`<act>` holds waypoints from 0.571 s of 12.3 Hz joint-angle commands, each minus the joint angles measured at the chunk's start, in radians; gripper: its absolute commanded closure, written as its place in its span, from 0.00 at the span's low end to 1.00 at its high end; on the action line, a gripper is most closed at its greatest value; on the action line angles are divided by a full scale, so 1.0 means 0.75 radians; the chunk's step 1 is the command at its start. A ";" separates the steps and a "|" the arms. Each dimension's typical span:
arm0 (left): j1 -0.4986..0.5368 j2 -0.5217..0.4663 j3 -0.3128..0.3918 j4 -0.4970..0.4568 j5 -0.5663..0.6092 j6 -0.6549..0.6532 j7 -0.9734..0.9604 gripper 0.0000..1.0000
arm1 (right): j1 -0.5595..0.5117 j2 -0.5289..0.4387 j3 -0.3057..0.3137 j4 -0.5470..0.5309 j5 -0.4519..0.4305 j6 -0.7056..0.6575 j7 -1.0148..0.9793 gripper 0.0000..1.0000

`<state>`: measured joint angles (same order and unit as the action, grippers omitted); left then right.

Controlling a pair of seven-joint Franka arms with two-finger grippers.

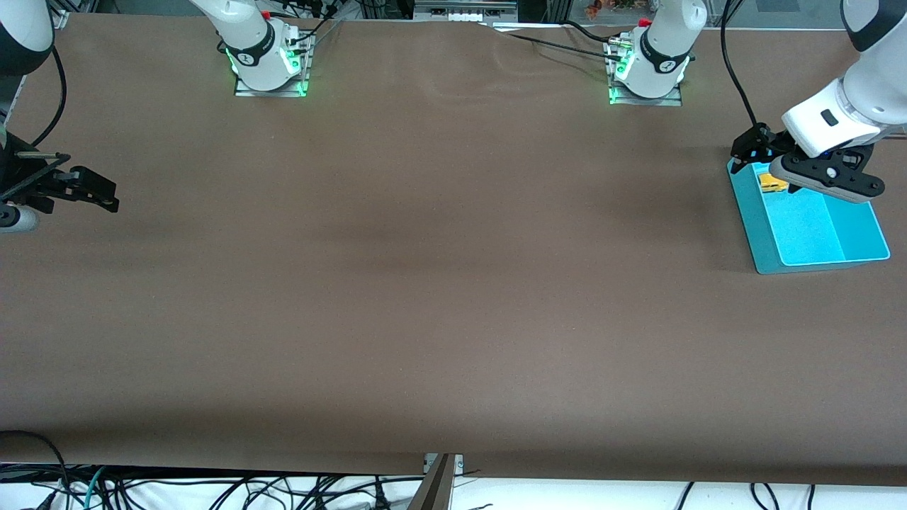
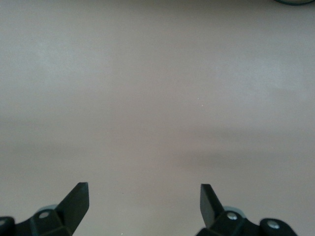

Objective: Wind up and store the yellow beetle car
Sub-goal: 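Lower the car into the cyan bin and open the left gripper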

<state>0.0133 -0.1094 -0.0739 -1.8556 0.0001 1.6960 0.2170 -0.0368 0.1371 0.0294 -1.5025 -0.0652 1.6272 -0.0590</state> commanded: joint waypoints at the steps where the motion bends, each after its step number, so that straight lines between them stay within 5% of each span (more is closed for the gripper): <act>1: -0.028 0.086 -0.038 0.207 -0.023 -0.158 -0.233 0.00 | -0.002 0.001 0.006 0.026 -0.019 -0.024 -0.017 0.00; 7: -0.003 0.144 -0.002 0.339 -0.023 -0.239 -0.279 0.00 | 0.000 0.001 0.006 0.023 -0.017 -0.024 -0.017 0.00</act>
<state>-0.0032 -0.0323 -0.0876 -1.6440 -0.0003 1.5428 -0.0125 -0.0365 0.1371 0.0296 -1.5025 -0.0655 1.6271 -0.0594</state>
